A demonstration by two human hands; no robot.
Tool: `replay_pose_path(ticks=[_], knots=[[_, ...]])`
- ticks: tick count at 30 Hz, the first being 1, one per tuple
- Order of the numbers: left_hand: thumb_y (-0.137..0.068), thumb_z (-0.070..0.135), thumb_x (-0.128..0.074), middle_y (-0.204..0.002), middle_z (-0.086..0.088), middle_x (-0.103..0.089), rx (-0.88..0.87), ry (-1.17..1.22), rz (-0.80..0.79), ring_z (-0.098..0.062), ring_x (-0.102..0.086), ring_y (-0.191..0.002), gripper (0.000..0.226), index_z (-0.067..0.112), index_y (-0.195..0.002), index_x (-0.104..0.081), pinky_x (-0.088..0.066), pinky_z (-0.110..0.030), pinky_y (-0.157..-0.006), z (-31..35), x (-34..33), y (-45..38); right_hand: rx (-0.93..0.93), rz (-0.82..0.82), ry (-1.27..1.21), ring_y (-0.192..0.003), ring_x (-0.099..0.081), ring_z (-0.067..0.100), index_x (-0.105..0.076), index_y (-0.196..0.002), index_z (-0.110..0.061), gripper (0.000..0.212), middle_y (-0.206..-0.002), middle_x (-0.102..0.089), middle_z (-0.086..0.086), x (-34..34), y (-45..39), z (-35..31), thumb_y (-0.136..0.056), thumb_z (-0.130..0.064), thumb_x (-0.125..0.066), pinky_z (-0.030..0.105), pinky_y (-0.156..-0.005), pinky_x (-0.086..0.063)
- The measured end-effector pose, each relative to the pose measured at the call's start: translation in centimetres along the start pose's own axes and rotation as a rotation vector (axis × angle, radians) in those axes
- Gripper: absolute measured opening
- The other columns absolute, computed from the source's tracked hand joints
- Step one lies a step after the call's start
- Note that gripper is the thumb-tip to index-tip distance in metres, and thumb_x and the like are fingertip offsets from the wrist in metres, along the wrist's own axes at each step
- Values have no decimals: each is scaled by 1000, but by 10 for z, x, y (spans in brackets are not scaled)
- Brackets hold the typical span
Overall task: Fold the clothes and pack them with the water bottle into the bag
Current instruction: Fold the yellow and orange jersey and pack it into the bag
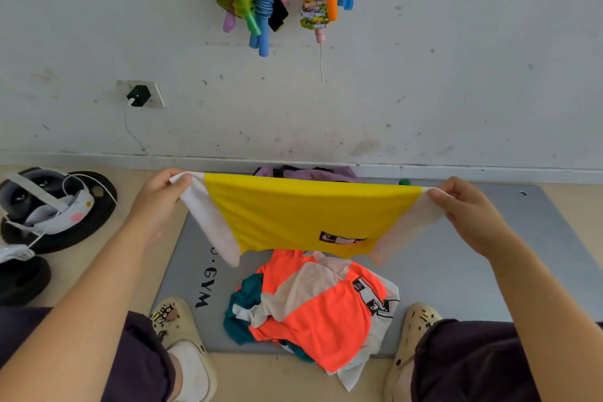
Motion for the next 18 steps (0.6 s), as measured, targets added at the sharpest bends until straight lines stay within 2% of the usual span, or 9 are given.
replay_pose_path(ticks=[4,6,9,12,14,16,18], knots=[[-95,27,-61,-88,4,-67,-4,3,122,-13,-61,-82,11,28,-85,-66,-48,-30,-70,-1,9,0,-64,32,-23,-71,-50,21,-58,-70,-25,26,-78,-53,7,0,3,1,-95,-17,-60,31,-59,-41],[-92,31,-64,-89,-3,-66,10,-13,185,-18,-59,-81,12,21,-86,-66,-46,-34,-73,-3,14,-4,-92,81,-27,-70,-53,24,-60,-72,-25,22,-80,-56,10,0,4,0,-93,-21,-64,33,-60,-42],[-89,33,-67,-84,-8,-59,2,-112,217,-17,-52,-80,32,1,-93,-67,-39,-34,-72,-7,18,-9,-98,136,11,-72,-55,25,-63,-80,-15,13,-81,-58,14,0,2,-1,-89,-22,-70,37,-66,-45],[-88,31,-71,-94,-1,-67,16,-194,178,-16,-60,-89,28,8,-104,-74,-44,-29,-79,-14,14,-10,-109,88,87,-75,-57,24,-66,-81,-8,12,-79,-61,12,-9,0,5,-87,-17,-72,38,-71,-50],[-88,31,-72,-96,2,-67,28,-205,172,-14,-61,-90,31,8,-109,-74,-43,-27,-81,-13,11,-14,-120,124,130,-70,-54,21,-66,-77,-10,12,-76,-59,10,-9,-2,7,-85,-16,-73,35,-68,-47],[-88,32,-70,-77,0,-66,45,-134,180,-11,-57,-69,27,8,-101,-74,-43,-25,-68,-8,6,-20,-116,206,151,-59,-46,18,-65,-72,-13,16,-67,-52,7,-5,-7,4,-84,-17,-74,28,-56,-39],[-91,30,-68,-52,0,-56,57,-43,164,-8,-47,-42,24,7,-90,-69,-39,-22,-49,-2,-3,-23,-104,268,83,-47,-46,17,-61,-71,-12,19,-60,-49,8,-3,-10,0,-85,-16,-73,24,-45,-37]])
Point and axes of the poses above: each hand's wrist, its own y-axis away from the middle knuckle, its own x-axis out of the back of the hand, z = x × y, the point moved 7 cm from there along -y, towards the middle knuckle
